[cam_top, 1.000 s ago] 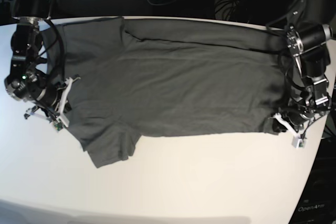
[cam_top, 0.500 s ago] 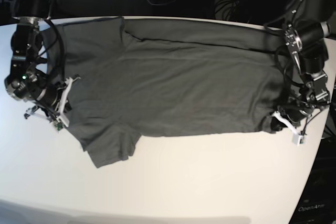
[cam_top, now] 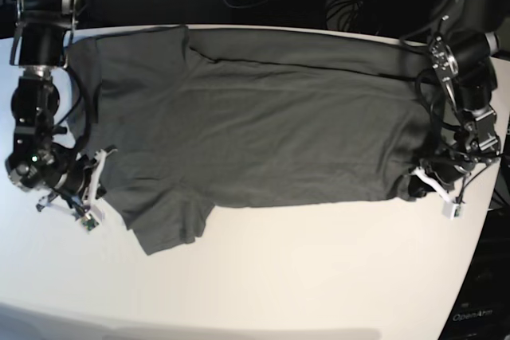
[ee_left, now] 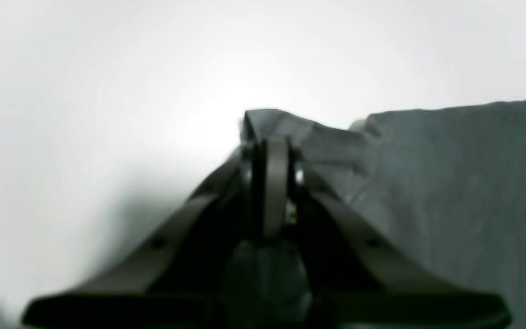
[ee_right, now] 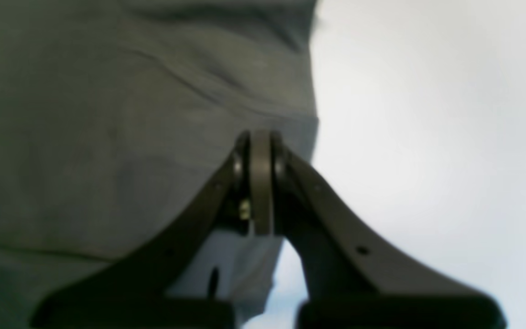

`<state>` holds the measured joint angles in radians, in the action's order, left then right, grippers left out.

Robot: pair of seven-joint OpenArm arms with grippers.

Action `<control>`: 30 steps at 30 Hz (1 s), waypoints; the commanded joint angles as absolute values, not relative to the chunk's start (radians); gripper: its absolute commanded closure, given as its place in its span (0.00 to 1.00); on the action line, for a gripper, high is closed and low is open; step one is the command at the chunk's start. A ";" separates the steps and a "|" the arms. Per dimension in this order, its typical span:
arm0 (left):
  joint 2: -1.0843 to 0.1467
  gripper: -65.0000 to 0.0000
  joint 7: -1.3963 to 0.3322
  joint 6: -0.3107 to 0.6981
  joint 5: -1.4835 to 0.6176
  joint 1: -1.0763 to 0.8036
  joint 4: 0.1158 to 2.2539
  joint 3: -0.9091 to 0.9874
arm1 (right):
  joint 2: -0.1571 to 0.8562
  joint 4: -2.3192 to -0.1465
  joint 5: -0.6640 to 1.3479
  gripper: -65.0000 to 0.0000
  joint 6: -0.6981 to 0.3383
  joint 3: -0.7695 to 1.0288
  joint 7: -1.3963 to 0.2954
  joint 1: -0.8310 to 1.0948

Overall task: Fold the T-shirt properly
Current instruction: 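Move the right gripper to the sleeve-end corner and grasp it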

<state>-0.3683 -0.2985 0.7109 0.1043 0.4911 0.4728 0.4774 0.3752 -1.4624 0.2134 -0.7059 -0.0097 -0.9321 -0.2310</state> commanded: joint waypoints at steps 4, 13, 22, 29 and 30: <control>-0.364 0.97 -0.430 0.698 0.202 0.453 0.456 0.469 | 0.409 -1.342 0.220 0.99 -0.698 -0.039 -0.894 -0.354; -0.364 0.97 -0.430 0.698 0.206 0.449 0.456 0.469 | 0.420 -1.188 0.220 0.99 -0.698 -0.197 -0.796 -0.450; -0.364 0.97 -0.430 0.698 0.203 0.435 0.458 0.469 | 0.417 -0.938 0.220 0.99 -0.698 -0.340 -0.647 -0.596; -0.364 0.97 -0.429 0.698 0.203 0.435 0.458 0.470 | 0.394 -0.731 0.220 0.99 -0.698 -0.397 -0.535 -0.713; -0.364 0.97 -0.429 0.698 0.205 0.435 0.458 0.472 | 0.386 -0.705 0.220 0.99 -0.698 -0.403 -0.521 -0.725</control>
